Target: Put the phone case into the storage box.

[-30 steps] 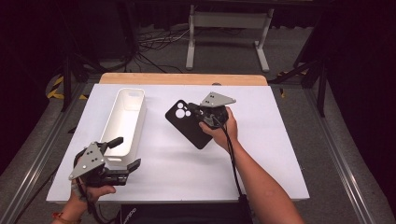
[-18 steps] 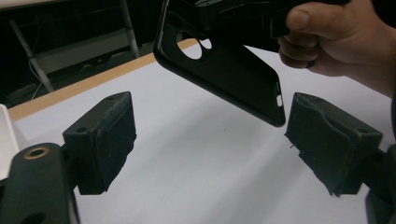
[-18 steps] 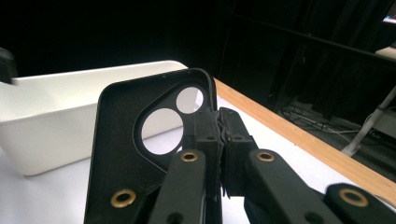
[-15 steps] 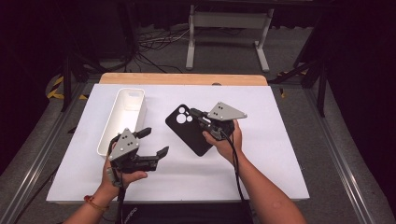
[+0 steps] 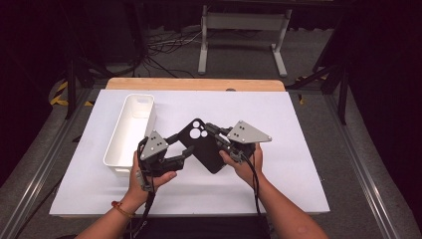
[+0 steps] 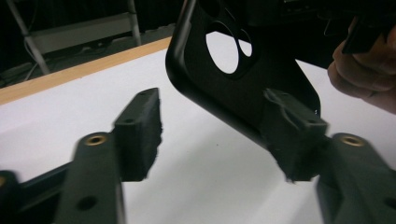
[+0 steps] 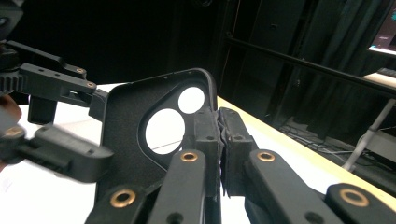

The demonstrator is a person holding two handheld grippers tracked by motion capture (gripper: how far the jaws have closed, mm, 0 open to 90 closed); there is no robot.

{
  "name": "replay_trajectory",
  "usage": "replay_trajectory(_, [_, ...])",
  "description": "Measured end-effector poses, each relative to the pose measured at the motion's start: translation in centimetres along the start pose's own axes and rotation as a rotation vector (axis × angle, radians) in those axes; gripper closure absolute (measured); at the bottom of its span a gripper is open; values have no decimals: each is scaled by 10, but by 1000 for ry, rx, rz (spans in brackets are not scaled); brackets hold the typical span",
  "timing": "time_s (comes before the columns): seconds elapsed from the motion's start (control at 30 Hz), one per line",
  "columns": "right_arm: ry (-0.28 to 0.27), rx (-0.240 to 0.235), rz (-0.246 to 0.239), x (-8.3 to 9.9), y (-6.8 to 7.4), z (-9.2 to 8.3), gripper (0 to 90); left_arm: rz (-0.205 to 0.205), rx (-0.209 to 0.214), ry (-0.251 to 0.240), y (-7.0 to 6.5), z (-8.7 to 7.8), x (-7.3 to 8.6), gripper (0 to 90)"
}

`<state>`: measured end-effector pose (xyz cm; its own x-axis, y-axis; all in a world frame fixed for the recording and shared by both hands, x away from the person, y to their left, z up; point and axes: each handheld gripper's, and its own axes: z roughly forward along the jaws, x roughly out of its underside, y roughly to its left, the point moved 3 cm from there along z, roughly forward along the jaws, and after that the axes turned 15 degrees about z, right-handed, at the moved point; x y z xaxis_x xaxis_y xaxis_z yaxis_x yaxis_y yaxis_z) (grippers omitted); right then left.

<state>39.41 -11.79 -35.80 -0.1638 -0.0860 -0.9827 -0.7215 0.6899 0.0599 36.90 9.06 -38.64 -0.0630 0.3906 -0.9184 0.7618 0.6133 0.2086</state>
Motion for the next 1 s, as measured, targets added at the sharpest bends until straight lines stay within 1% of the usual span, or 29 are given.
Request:
replay_trajectory(0.03, [-5, 3, 0, 1, 1, -1, 879, -5, -6, -4, 0, 0, 0, 451])
replay_trajectory(0.07, [-6, 3, 2, 2, 1, -1, 879, -5, -5, -13, 1, -1, 0, 480])
replay_trajectory(0.1, [-12, 2, 7, 2, 2, -2, 879, -13, 2, -31, 1, -1, -1, 534])
replay_trajectory(0.13, [-15, 5, 3, 3, 3, -3, 878, -12, 13, -32, 0, -2, -1, 590])
replay_trajectory(0.17, [-23, 7, 0, 3, 4, -3, 878, -8, 0, -39, 1, -3, -1, 611])
replay_trajectory(0.2, [-29, 7, 4, 3, 5, -4, 877, -14, 3, -49, 1, -4, -1, 628])
replay_trajectory(0.3, [-52, 17, -17, 3, 9, -7, 875, -34, 15, -61, 4, -7, -1, 671])
replay_trajectory(0.37, [-70, 28, -50, 4, 13, -10, 871, -41, 23, -76, 5, -9, 0, 717])
replay_trajectory(0.4, [-72, 27, -54, 5, 15, -11, 869, -51, 26, -91, 5, -11, 0, 743])
replay_trajectory(0.43, [-74, 29, -62, 7, 17, -12, 869, -45, 22, -100, 6, -13, 0, 789])
replay_trajectory(0.47, [-74, 29, -62, 7, 17, -12, 869, -45, 22, -100, 6, -13, 0, 802])
replay_trajectory(0.5, [-77, 33, -72, 8, 18, -13, 868, -41, 28, -106, 5, -14, -1, 802])
replay_trajectory(0.6, [-82, 29, -75, 9, 20, -16, 865, -20, 31, -112, 5, -17, -2, 809])
replay_trajectory(0.7, [-86, 23, -66, 9, 22, -17, 860, -4, 38, -106, 5, -20, -4, 816])
replay_trajectory(0.73, [-80, 19, -59, 9, 22, -17, 858, 3, 33, -113, 6, -21, -4, 817])
replay_trajectory(0.8, [-76, 13, -50, 10, 22, -17, 858, 8, 37, -113, 6, -22, -4, 820])
replay_trajectory(0.83, [-76, 6, -36, 10, 22, -18, 857, 16, 38, -106, 6, -22, -5, 820])
replay_trajectory(0.9, [-70, 2, -41, 11, 22, -17, 854, 30, 33, -107, 6, -24, -6, 821])
replay_trajectory(1.0, [-72, -8, -32, 10, 22, -18, 852, 41, 36, -103, 6, -25, -7, 823])
